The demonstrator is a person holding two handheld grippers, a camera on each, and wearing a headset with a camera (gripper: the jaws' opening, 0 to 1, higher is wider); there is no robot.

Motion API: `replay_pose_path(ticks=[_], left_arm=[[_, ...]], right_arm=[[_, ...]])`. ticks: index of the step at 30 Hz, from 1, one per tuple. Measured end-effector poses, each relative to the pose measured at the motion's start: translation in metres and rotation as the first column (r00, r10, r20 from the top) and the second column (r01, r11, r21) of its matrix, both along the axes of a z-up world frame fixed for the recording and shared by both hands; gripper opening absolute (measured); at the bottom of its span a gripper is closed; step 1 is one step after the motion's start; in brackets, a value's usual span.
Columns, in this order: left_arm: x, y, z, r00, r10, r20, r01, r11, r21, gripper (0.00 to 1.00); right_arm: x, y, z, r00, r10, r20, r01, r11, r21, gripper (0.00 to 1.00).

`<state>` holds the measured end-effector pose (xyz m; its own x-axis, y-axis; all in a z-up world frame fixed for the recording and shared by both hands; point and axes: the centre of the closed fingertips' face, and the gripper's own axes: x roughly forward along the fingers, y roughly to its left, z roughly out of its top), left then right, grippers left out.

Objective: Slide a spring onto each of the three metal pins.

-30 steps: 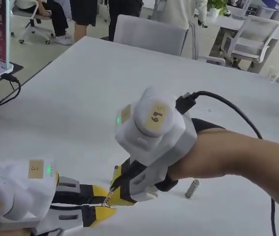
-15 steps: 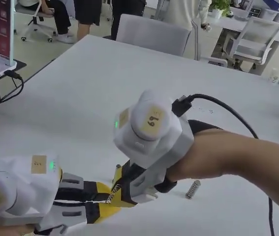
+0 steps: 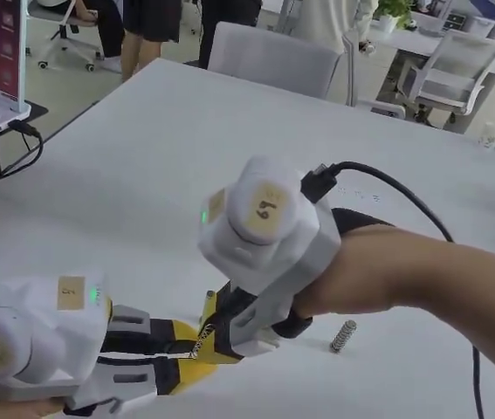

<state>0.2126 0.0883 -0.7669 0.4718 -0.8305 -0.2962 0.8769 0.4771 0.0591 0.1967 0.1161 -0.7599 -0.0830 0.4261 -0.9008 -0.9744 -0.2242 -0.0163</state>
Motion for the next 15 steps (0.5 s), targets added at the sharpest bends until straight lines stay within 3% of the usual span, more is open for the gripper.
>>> replay_pose_path(ticks=[8, 15], left_arm=[[0.0, 0.004, -0.005, 1.0, 0.015, -0.014, -0.015, 1.0, 0.004, 0.09], [0.001, 0.017, -0.009, 0.997, 0.065, -0.039, -0.066, 0.998, -0.009, 0.2]], right_arm=[[0.005, 0.001, 0.0, 1.0, -0.007, 0.009, 0.007, 1.0, -0.01, 0.08], [0.017, -0.003, 0.006, 0.999, -0.039, 0.028, 0.039, 0.999, -0.005, 0.08]])
